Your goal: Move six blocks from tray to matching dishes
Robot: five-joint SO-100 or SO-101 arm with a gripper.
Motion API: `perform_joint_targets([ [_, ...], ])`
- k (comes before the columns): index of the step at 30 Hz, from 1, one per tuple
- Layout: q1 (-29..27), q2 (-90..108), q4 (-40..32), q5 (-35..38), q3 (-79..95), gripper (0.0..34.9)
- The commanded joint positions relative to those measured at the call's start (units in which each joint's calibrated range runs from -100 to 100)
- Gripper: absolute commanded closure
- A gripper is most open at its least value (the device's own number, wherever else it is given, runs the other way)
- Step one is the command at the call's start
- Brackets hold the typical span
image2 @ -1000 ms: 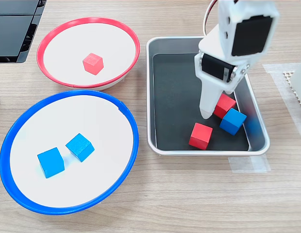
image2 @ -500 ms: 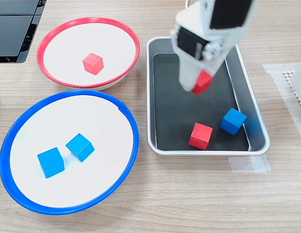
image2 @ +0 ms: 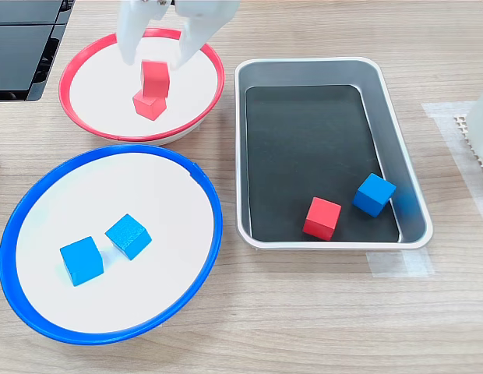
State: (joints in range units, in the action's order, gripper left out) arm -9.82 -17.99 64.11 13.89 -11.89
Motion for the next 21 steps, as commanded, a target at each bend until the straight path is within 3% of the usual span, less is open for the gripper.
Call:
perform_joint_targets([
  [1,0.55,4.3,-2.16,2.0,3.74,14.8],
  [3,1.78,8.82,-1.92,2.78,8.84,20.7],
  [5,3.56,13.94,-1.01,3.66,15.3,33.0],
  [6,4.88,17.09,-0.35,4.1,19.49,34.6],
  [12,14.2,30.82,2.13,2.88,41.61,33.7],
  [20,22.48,34.32,5.02,-15.38,49.98,19.6],
  [21,23.14,34.32,5.6,-16.75,50.35,19.0],
])
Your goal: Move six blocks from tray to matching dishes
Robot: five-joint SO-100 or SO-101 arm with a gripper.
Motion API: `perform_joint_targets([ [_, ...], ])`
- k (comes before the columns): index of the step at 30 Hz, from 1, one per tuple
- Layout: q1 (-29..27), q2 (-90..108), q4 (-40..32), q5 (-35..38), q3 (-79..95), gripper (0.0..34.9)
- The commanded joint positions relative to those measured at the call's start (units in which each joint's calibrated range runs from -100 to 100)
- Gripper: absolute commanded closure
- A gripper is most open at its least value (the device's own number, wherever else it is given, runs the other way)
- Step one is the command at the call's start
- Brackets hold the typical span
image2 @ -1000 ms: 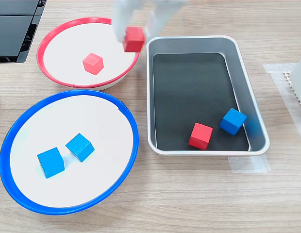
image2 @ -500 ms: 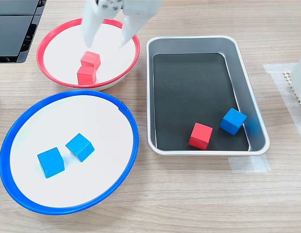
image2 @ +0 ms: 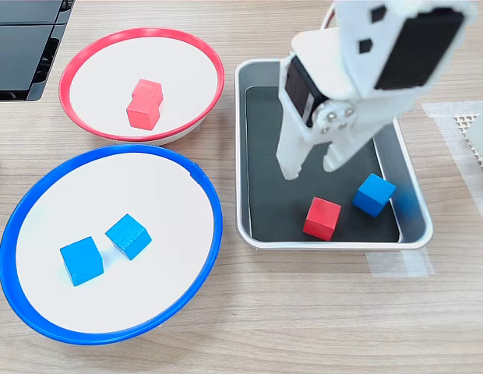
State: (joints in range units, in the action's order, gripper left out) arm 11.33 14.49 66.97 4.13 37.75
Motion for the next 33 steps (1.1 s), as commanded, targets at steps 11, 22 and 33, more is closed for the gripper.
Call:
perform_joint_targets([
  [11,4.81,-6.01,-0.07,-16.9,1.17,18.6],
  [22,9.24,-14.62,-2.87,-21.05,-4.39,21.8],
  [33,4.44,-14.36,5.22,-16.75,-19.13,34.7],
])
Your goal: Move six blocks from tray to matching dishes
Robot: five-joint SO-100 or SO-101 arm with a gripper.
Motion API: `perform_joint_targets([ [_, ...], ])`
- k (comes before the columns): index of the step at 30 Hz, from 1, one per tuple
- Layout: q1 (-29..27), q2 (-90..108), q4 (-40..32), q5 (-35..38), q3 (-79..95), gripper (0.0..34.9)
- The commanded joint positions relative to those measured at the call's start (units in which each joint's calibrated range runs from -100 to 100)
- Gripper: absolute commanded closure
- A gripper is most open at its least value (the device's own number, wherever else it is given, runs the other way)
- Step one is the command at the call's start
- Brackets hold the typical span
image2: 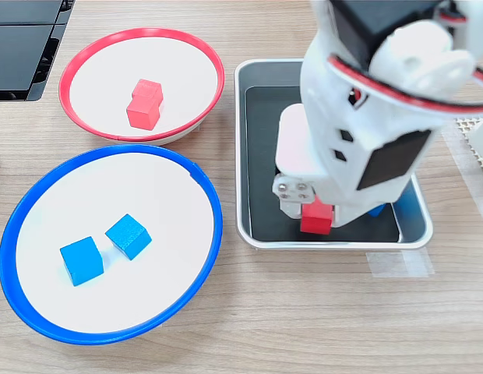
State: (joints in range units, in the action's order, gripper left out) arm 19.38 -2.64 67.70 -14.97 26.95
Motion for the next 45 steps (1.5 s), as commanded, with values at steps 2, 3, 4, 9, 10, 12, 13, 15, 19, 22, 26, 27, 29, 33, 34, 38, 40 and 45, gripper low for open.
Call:
perform_joint_targets([
  [2,-6.06,2.77,6.71,3.42,-15.89,34.7],
  [3,-6.91,2.09,7.21,4.15,-20.53,34.7],
  [4,-7.19,1.06,7.12,4.84,-24.45,34.7],
  [9,-7.19,-6.44,0.11,5.86,-39.83,34.7],
  [10,-8.23,-7.38,-2.12,5.52,-41.47,34.7],
  [12,-11.52,-8.57,-5.34,4.2,-43.75,34.7],
  [13,-13.31,-8.83,-6.58,4.05,-43.93,34.7],
  [15,-17.55,-9.17,-7.82,3.61,-43.66,34.7],
  [19,-24.6,-9.34,-8.39,5.96,-39.74,34.7],
  [22,-28.09,-8.49,-8.56,9.33,-33.92,34.6],
  [26,-30.16,-7.8,-9.96,12.6,-27.0,17.8],
  [27,-30.35,-7.8,-9.96,13.04,-26.45,15.7],
  [29,-30.44,-7.8,-10.04,13.72,-26.18,13.8],
  [33,-29.4,-5.42,-5.75,16.12,-25.27,22.0],
  [34,-28.65,-4.05,-3.77,17.88,-24.17,33.3],
  [38,-23.29,5.76,8.94,29.21,-12.07,34.6],
  [40,-21.87,11.56,10.51,33.11,-2.33,34.6],
  [45,-18.11,22.56,6.38,38.24,16.97,26.4],
])
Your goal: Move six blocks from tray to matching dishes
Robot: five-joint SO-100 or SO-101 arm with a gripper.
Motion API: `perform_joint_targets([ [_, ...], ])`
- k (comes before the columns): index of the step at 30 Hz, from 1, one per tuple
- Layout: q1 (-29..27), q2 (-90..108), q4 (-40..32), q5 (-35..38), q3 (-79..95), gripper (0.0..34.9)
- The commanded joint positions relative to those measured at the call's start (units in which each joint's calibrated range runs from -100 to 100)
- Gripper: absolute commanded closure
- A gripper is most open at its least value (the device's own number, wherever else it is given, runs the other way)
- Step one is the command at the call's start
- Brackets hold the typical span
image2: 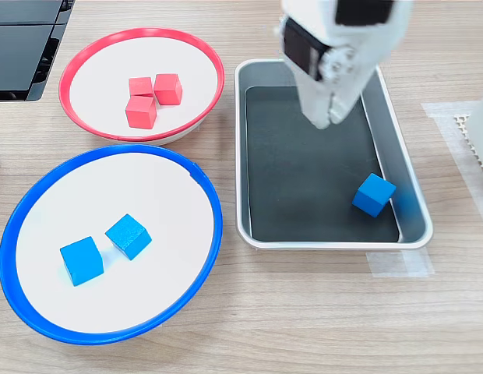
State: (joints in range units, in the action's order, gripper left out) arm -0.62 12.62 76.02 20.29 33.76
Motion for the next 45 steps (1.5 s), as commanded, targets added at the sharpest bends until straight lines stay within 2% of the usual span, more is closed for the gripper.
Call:
perform_joint_targets([
  [1,2.55,8.58,-2.6,3.42,12.35,24.4],
  [3,4.53,10.45,-3.34,4.35,15.72,17.2],
  [4,5.28,10.96,-3.67,4.59,16.63,15.8],
  [14,9.98,7.89,-7.39,4.64,19.27,17.1],
  [19,12.62,6.36,-8.95,4.88,21.18,18.9],
  [22,14.78,5.93,-9.86,4.79,21.91,21.7],
  [23,15.35,5.76,-10.11,4.74,21.91,24.2],
  [24,15.82,5.51,-10.27,4.49,21.45,32.0],
  [26,16.2,4.74,-9.04,4.05,19.0,34.0],
  [29,15.63,2.95,-5.07,2.34,10.89,34.6],
  [34,13.56,-4.13,0.54,-2.59,-14.87,34.6],
  [37,13.47,-10.7,-1.44,-3.91,-28.52,34.6],
  [40,14.41,-17.01,-8.13,-3.96,-36.35,34.6],
  [42,15.25,-20.51,-11.68,-3.13,-39.63,31.1],
  [44,15.82,-22.89,-14.15,-2.34,-41.45,22.1],
  [45,15.91,-23.41,-15.56,-1.76,-41.27,18.9],
])
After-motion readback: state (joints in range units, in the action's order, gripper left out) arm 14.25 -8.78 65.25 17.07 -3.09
